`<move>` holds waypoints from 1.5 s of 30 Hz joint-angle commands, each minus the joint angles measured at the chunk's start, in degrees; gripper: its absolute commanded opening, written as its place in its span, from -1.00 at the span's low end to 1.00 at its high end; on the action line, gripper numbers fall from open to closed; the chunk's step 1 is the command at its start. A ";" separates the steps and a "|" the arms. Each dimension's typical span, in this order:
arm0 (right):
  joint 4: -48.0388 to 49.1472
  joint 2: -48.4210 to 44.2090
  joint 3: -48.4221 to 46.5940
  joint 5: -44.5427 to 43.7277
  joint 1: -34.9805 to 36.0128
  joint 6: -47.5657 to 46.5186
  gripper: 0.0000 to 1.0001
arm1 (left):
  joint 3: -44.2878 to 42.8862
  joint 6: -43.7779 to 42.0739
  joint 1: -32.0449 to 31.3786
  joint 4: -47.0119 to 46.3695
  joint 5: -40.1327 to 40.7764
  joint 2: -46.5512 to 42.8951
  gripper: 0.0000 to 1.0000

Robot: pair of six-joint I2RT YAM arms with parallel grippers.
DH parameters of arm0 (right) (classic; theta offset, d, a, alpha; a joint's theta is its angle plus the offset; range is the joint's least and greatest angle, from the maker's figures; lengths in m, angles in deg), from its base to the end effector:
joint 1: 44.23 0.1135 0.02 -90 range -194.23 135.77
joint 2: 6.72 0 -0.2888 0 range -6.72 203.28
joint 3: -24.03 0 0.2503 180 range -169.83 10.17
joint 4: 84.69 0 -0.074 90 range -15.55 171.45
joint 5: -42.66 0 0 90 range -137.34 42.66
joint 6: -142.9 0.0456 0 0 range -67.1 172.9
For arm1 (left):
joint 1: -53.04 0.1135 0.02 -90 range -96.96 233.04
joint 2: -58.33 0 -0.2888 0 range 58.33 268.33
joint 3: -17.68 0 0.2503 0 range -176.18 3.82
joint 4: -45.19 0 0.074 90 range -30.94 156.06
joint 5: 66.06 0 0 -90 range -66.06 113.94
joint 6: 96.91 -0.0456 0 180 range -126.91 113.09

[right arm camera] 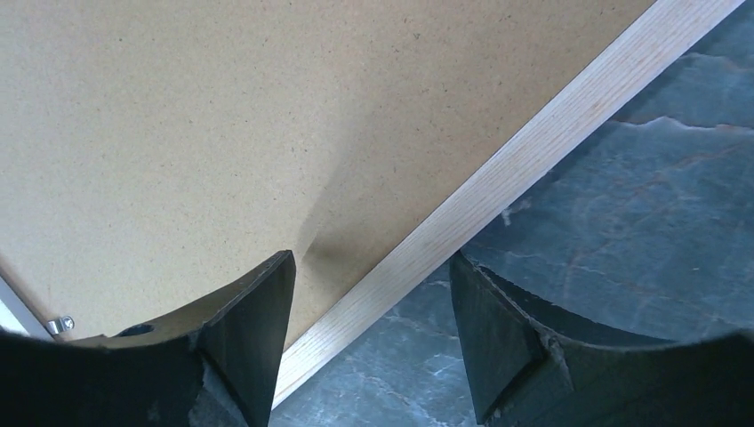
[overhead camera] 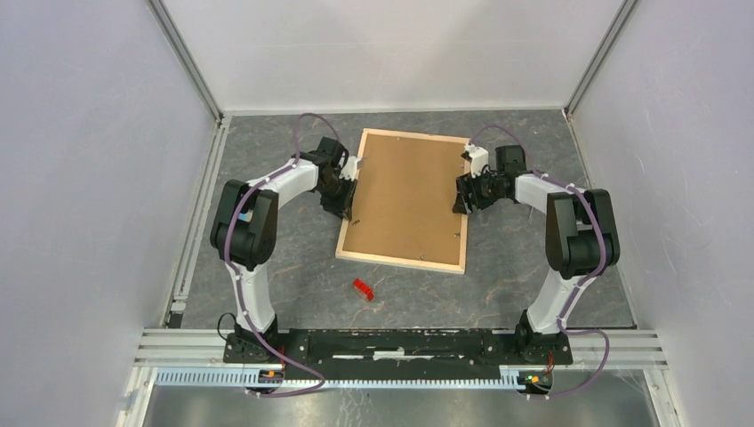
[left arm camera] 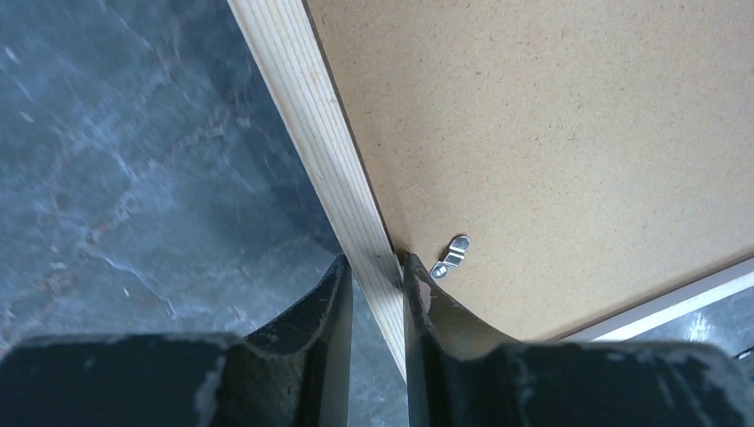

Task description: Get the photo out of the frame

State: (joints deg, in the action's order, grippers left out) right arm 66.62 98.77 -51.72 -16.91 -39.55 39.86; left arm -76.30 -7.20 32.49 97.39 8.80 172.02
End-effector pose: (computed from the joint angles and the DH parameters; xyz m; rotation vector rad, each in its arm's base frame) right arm 0.3707 0.0535 0.1711 -0.5725 2.4303 0.6240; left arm 0.3782 -0.1545 0.1814 0.5735 2.7857 -0.4516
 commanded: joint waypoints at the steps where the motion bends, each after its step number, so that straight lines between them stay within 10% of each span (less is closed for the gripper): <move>1: -4.11 0.53 4.60 2.00 1.07 1.44 0.39 | 5.12 -2.85 -1.57 0.90 -2.88 -4.71 -0.59; 17: -8.38 -3.95 4.48 1.83 0.79 -1.15 0.45 | 9.64 -1.04 -2.94 0.97 -3.36 -9.90 -0.52; 29: -16.95 -11.59 -9.57 -9.21 -17.81 -2.29 0.58 | 4.71 -0.23 -0.39 -2.94 6.34 -23.85 0.99; 45: -7.63 -5.50 -4.82 -17.50 -22.84 7.56 0.31 | 3.63 -2.67 -0.36 -11.00 20.75 -33.51 1.00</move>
State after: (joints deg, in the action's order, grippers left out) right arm 55.23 91.08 -57.82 -33.08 -62.34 44.63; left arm -73.77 -7.75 32.03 91.53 27.21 142.58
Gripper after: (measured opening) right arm 0.665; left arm 0.994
